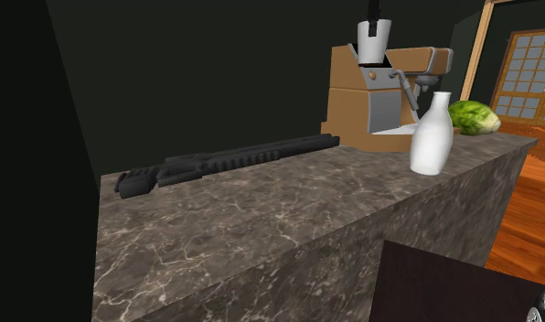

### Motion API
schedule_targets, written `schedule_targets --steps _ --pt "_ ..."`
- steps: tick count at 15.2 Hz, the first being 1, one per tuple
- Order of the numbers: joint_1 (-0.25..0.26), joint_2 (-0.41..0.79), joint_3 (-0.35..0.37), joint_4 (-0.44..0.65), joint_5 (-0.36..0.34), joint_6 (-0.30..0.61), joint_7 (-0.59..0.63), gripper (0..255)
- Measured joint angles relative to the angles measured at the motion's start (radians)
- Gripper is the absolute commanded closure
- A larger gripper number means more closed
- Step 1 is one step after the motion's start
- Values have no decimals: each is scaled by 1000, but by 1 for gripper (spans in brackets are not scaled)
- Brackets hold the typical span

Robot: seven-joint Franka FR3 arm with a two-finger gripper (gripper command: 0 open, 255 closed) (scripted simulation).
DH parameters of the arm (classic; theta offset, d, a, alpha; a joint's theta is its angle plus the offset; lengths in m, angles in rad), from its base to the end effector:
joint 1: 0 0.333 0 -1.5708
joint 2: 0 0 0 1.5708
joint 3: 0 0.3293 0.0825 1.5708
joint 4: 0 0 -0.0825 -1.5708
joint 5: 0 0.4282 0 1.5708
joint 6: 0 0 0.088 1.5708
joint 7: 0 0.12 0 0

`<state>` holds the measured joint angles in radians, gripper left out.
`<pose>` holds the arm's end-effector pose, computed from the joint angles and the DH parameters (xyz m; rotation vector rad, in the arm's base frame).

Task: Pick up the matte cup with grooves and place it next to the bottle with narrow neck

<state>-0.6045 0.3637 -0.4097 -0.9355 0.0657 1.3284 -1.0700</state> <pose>0.4171 -0.5227 0.7023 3.0489 0.1549 -0.0595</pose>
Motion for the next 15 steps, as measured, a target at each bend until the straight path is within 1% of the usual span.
schedule_targets --steps 1,2,3,9,15 --pt "-22 14 -5 19 9 -5 -23 255" --pt "-50 43 -9 68 23 -25 -44 255" --pt "-54 38 -11 48 22 -11 -52 255" --pt "-19 -33 -13 -147 -8 115 -47 255" --pt "3 -82 -12 -297 -29 218 -38 255"
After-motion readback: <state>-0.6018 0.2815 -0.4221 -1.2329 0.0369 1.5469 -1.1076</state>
